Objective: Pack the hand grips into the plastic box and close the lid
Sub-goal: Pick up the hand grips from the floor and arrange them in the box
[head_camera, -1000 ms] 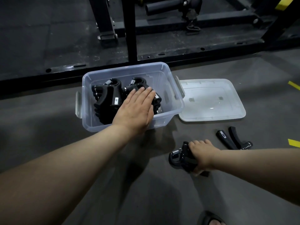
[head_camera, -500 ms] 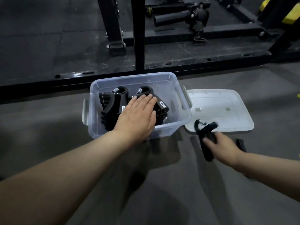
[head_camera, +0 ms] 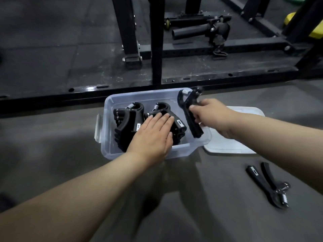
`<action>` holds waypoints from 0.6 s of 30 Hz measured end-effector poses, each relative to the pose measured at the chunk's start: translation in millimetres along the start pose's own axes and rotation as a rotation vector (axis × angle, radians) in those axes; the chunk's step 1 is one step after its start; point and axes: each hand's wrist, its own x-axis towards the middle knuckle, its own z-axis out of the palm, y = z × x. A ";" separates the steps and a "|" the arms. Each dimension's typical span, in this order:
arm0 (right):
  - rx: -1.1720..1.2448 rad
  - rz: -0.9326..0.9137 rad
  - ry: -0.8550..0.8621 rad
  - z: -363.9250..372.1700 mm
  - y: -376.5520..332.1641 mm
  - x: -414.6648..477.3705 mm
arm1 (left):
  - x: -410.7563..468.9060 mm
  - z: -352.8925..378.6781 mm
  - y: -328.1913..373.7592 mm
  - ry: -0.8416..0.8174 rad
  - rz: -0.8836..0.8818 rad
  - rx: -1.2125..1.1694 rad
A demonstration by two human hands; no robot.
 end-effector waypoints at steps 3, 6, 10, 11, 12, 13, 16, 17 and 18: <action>-0.152 0.114 -0.012 15.5 1.3 12.5 | -1.4 -4.3 -2.6 0.009 -0.011 -0.023; -0.241 0.146 -0.001 23.7 -3.2 18.3 | -4.8 -8.0 -9.9 -0.005 -0.027 0.025; -0.225 0.168 -0.061 32.1 -4.1 26.8 | -8.7 -8.4 -13.4 -0.021 -0.070 0.032; -0.181 0.228 -0.060 34.3 -0.6 31.4 | -8.8 -8.0 -12.5 -0.020 -0.070 0.030; -0.127 0.293 -0.062 36.7 3.4 36.4 | -8.9 -7.5 -11.5 -0.018 -0.069 0.030; -0.080 0.355 -0.074 38.9 5.8 39.2 | -9.0 -7.1 -11.0 -0.014 -0.070 0.027; 0.109 0.469 -0.123 43.8 12.9 45.7 | -9.4 -6.3 -11.7 -0.001 -0.076 0.009; 0.146 0.499 -0.138 45.3 15.0 47.5 | -9.4 -6.1 -12.1 0.006 -0.078 0.007; 0.161 0.525 -0.164 46.9 16.3 47.7 | -9.2 -5.8 -12.3 0.011 -0.080 0.004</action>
